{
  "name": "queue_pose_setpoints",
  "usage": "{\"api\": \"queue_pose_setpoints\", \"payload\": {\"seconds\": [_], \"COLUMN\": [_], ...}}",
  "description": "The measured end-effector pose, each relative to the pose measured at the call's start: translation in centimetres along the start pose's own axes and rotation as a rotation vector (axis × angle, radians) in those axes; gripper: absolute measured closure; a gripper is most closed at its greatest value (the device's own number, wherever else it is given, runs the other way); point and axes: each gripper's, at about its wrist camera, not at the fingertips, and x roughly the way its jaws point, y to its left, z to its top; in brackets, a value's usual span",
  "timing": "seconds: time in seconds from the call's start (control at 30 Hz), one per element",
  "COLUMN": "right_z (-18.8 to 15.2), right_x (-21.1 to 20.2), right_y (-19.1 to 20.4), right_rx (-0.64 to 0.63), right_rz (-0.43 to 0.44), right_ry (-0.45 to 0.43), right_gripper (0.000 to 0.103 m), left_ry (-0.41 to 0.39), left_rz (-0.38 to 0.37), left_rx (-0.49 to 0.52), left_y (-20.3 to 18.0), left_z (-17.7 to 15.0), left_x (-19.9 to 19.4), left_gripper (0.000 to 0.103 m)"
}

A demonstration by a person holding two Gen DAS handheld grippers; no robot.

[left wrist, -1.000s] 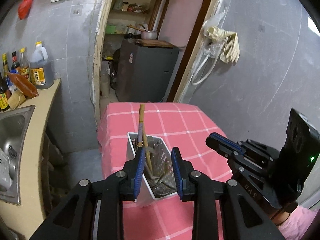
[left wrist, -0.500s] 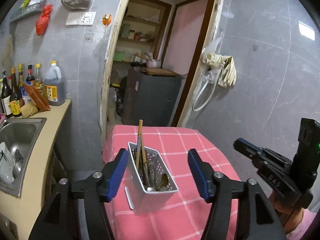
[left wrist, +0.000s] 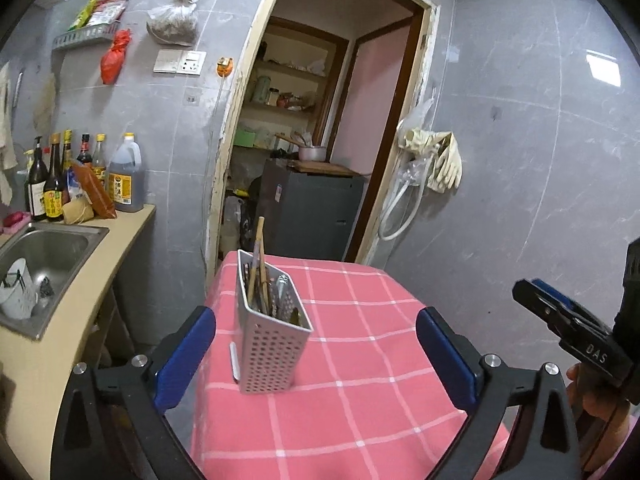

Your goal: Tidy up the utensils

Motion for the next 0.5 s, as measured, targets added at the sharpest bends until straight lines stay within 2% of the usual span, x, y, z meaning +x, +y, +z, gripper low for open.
{"api": "queue_pose_setpoints", "payload": {"seconds": [0.07, 0.23, 0.5], "right_z": [-0.7, -2.2, -4.5], "right_x": [-1.2, -3.5, -6.5], "right_y": [-0.7, -2.3, -2.9], "right_rx": [0.005, 0.028, 0.039], "right_rz": [-0.009, -0.01, -0.039], "right_ry": [-0.006, -0.01, -0.023], "right_gripper": [0.012, 0.002, 0.002], "left_ry": [-0.017, -0.028, -0.011], "left_rz": [0.009, 0.039, 0.058], "left_rx": [-0.004, 0.03, 0.078], "left_y": [-0.3, -1.3, -2.5], "left_z": [-0.6, -2.1, -4.8], "left_x": [-0.8, -2.5, -4.7], "left_gripper": [0.001, 0.001, 0.001]}}
